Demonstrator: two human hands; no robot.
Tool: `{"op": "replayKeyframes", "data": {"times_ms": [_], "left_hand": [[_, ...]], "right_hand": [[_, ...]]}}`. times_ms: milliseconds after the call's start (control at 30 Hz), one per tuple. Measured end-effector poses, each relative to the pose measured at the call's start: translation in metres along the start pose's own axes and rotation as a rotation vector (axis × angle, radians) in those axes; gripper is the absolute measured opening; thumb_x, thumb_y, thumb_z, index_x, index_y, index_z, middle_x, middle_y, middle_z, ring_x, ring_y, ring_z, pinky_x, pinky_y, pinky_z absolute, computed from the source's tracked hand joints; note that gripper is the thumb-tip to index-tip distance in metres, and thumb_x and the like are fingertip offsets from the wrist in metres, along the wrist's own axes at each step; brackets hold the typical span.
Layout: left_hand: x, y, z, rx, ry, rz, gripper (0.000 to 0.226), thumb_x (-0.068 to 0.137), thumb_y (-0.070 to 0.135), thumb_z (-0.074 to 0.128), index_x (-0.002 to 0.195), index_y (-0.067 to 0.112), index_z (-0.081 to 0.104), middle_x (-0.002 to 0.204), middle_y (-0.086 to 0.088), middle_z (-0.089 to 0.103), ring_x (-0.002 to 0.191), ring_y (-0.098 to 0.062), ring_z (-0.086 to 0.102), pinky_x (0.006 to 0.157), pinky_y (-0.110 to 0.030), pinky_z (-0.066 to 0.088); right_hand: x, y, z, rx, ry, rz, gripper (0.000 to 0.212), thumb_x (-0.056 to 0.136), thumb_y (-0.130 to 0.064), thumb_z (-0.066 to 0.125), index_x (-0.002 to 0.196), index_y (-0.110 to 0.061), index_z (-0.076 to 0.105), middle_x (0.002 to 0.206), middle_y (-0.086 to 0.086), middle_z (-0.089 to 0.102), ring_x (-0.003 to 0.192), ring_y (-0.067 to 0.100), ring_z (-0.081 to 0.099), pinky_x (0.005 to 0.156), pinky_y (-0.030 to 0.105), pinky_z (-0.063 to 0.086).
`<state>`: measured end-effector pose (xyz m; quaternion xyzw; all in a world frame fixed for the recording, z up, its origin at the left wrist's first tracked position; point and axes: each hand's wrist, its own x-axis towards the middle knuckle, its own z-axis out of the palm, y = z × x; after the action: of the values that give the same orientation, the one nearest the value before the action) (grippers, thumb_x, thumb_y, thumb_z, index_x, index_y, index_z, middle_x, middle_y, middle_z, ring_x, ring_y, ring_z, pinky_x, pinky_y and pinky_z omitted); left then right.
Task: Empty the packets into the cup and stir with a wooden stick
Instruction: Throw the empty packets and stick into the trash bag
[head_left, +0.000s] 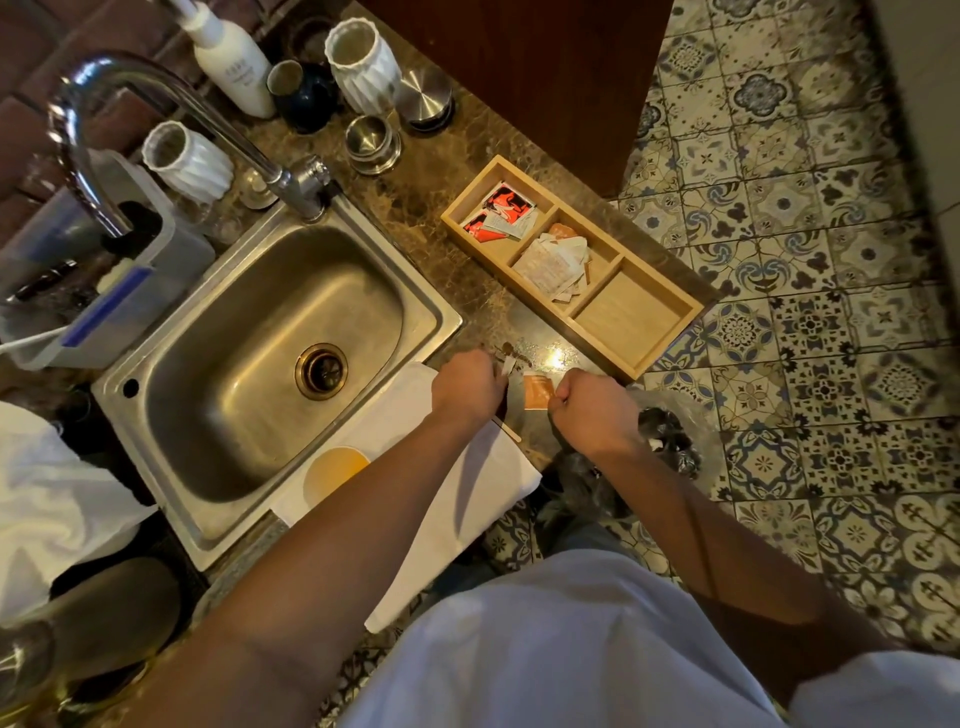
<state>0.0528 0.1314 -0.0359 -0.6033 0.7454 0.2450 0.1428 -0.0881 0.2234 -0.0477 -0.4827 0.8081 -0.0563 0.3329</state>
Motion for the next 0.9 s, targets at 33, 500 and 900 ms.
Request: {"op": "replayKeyframes", "data": {"times_ms": [33,500,900], "left_hand": [[-0.002,-0.001,-0.002,-0.015,0.006,0.0,0.023,0.094,0.033,0.062,0.09,0.014,0.074,0.087,-0.008,0.072,0.083,-0.028,0.068,0.064,-0.033,0.051],[-0.053,-0.004,-0.021,-0.542,0.164,0.055,0.028,0.099,0.031,0.054,0.076,0.015,0.058,0.066,-0.003,0.068,0.06,-0.021,0.064,0.064,-0.046,0.056],[-0.113,-0.014,-0.028,-0.784,0.038,0.26,0.031,0.106,0.02,0.041,0.078,0.024,0.052,0.063,-0.003,0.061,0.052,-0.012,0.055,0.057,-0.035,0.047]], "right_hand": [[0.0,0.001,0.0,-0.002,-0.004,-0.004,0.017,0.095,-0.035,0.058,0.101,-0.023,0.069,0.094,0.0,0.072,0.089,0.022,0.069,0.077,0.036,0.059],[-0.022,0.009,-0.02,0.415,-0.03,-0.119,0.015,0.101,-0.032,0.056,0.094,-0.026,0.067,0.07,-0.006,0.073,0.06,0.002,0.064,0.057,0.023,0.046],[-0.092,0.006,-0.03,0.684,0.087,-0.045,0.021,0.105,-0.021,0.053,0.087,-0.014,0.063,0.072,0.008,0.071,0.052,0.011,0.054,0.053,0.029,0.042]]}}
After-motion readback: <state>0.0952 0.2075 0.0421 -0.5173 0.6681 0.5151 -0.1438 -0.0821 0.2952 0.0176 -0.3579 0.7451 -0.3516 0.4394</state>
